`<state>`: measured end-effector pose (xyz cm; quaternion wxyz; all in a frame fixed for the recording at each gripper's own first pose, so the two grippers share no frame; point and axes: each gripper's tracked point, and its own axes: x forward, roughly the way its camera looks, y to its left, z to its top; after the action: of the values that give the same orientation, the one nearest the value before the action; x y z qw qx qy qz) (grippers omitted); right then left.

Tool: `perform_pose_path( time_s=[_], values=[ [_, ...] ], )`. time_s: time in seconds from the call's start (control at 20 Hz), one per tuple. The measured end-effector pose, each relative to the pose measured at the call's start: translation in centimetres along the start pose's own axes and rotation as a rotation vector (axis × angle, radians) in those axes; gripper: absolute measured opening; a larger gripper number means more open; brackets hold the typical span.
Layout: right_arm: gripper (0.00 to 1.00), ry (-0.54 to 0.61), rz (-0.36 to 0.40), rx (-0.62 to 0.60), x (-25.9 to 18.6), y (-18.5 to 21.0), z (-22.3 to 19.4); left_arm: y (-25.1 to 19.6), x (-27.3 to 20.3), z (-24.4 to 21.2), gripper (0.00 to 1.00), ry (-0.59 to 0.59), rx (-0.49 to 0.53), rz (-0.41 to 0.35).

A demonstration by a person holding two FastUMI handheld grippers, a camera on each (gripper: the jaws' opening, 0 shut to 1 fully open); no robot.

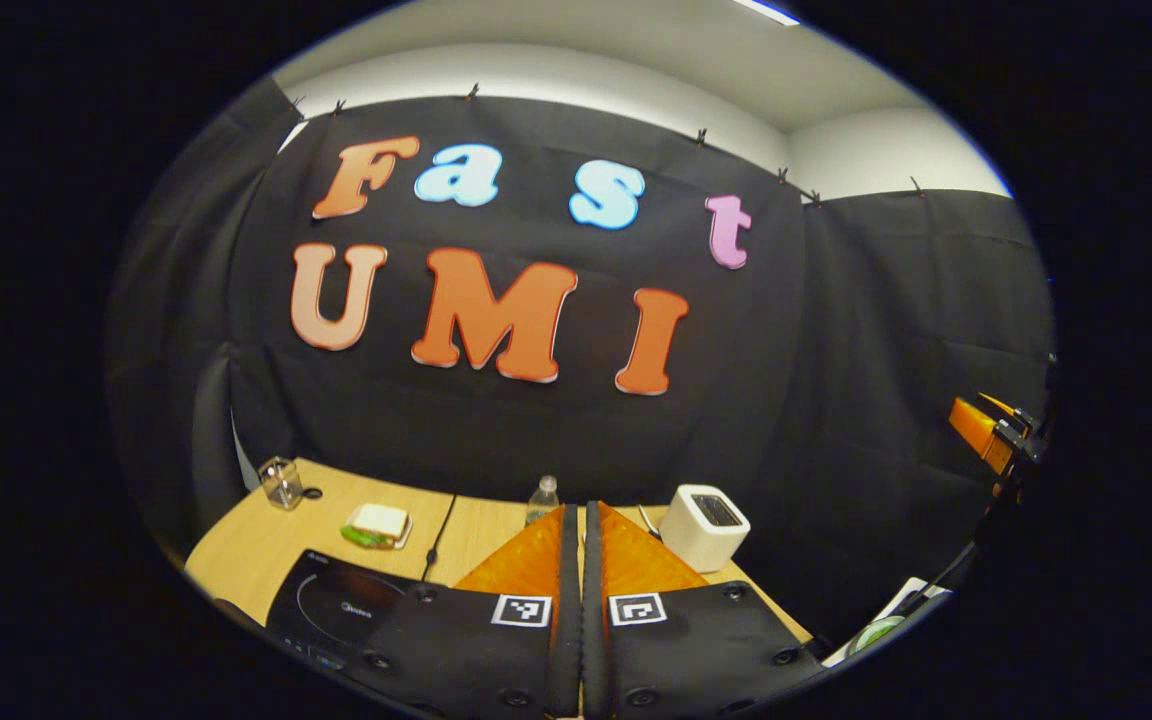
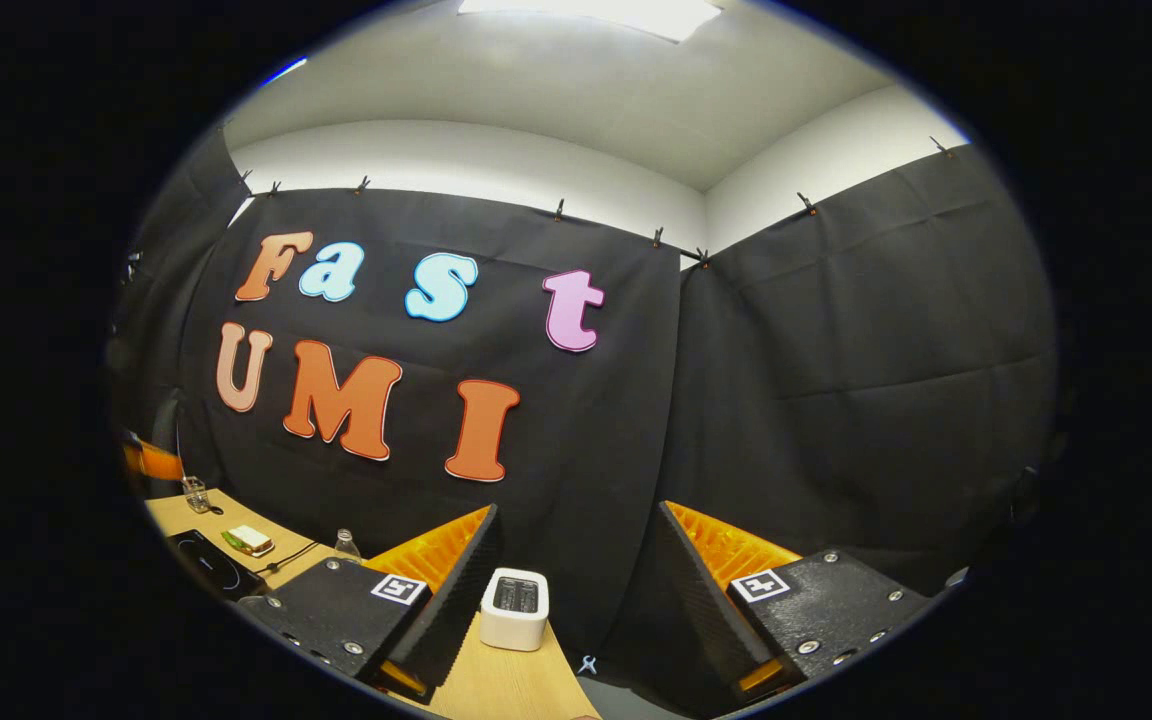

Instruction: First push the handle of the pot to place it horizontally, then grasp the pot with both hands and set it on the induction cooktop.

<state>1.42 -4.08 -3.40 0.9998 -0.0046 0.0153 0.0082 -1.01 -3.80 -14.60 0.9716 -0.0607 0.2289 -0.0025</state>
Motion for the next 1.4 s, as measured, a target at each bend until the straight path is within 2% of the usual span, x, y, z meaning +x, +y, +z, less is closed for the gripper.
perform_pose_path(
  time_s=[0.05, 0.3, 0.45, 0.7, 0.75, 0.8, 1.05, 1.4],
  values=[
    [0.95, 0.002, 0.004, 0.003, 0.2, -0.1, -0.2, 0.4, 0.4, -2.0, 0.08, 0.071, -0.020, 0.008],
    [0.95, 0.024, 0.031, 0.013, 0.5, -0.3, -1.6, 0.6, -0.3, -12.5, 0.08, 0.417, -0.083, 0.036],
    [0.95, 0.036, 0.041, 0.017, 0.4, -0.7, -2.4, 0.8, -1.0, -16.7, 0.08, 0.541, -0.126, 0.065],
    [0.95, 0.067, 0.041, 0.024, 0.3, -1.8, -4.1, 1.7, -3.4, -23.5, 0.08, 0.721, -0.190, 0.137],
    [0.95, 0.075, 0.039, 0.028, 0.2, -2.0, -4.5, 2.0, -3.8, -25.0, 0.10, 0.760, -0.199, 0.152],
    [0.95, 0.083, 0.037, 0.032, 0.2, -2.1, -4.8, 2.5, -4.2, -26.3, 0.08, 0.799, -0.206, 0.171],
    [0.95, 0.111, 0.026, 0.038, -0.2, -2.4, -5.7, 3.2, -6.2, -31.3, 0.08, 0.954, -0.271, 0.214],
    [0.95, 0.153, 0.015, 0.037, -0.7, -0.5, -6.5, 4.6, -6.9, -35.5, 0.08, 1.081, -0.365, 0.241]
  ],
)
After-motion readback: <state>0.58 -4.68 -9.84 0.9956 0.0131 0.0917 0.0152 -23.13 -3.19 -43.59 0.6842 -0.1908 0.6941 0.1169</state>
